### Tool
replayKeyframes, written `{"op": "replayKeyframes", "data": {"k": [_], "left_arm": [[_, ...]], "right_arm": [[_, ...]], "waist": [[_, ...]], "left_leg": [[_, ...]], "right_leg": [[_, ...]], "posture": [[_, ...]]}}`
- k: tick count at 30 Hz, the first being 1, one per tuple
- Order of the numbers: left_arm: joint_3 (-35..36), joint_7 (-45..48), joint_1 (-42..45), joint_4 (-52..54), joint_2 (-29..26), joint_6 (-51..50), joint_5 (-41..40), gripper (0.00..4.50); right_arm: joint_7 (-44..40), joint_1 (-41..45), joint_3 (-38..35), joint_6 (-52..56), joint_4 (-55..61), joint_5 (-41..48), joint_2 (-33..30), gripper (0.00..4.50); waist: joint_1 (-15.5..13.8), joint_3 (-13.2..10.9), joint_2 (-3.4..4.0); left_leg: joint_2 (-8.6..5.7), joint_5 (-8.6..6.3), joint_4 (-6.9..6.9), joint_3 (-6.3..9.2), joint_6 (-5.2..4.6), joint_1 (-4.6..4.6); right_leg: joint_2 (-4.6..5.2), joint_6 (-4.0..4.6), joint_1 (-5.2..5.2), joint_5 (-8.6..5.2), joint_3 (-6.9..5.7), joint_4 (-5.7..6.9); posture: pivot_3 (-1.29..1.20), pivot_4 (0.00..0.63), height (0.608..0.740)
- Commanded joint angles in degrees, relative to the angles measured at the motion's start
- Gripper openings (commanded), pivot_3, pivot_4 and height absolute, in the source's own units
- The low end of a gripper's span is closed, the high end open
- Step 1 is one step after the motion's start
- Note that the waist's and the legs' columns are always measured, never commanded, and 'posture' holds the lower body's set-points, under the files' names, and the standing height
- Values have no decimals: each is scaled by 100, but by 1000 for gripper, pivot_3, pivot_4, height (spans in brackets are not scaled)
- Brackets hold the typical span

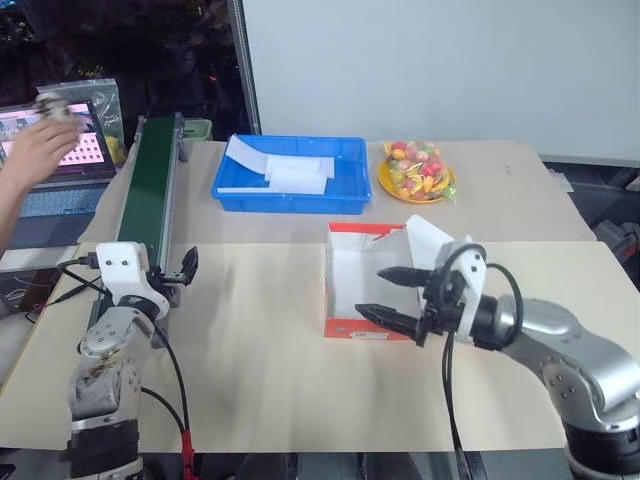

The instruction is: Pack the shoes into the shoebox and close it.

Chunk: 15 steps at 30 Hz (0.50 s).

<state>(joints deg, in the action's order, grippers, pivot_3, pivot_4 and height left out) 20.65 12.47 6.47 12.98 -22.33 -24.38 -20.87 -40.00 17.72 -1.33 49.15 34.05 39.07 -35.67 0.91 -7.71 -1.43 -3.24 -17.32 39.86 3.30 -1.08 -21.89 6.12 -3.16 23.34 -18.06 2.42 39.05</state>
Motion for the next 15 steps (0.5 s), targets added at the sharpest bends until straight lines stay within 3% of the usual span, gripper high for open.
{"op": "replayKeyframes", "data": {"k": [1,5,15], "left_arm": [[172,-136,-89,328,-8,-67,-33,4442],[286,-369,-231,394,-64,-187,130,4442],[575,-1001,-133,555,-151,-1178,206,4442]], "right_arm": [[63,378,319,-168,-179,-297,24,4500],[430,723,487,-142,-414,-487,361,4500],[1363,461,533,-57,-310,-858,1056,4500]], "waist": [[-9,0,0],[-11,0,-2],[-12,2,-6]], "left_leg": [[0,0,0,0,1,1],[-4,0,-1,0,1,-8],[-7,1,0,0,2,-21]], "right_leg": [[0,1,0,0,0,0],[5,-2,7,2,0,-1],[8,-5,27,4,-2,5]], "posture": [[0,150,724],[0,150,724],[0,150,724]]}}
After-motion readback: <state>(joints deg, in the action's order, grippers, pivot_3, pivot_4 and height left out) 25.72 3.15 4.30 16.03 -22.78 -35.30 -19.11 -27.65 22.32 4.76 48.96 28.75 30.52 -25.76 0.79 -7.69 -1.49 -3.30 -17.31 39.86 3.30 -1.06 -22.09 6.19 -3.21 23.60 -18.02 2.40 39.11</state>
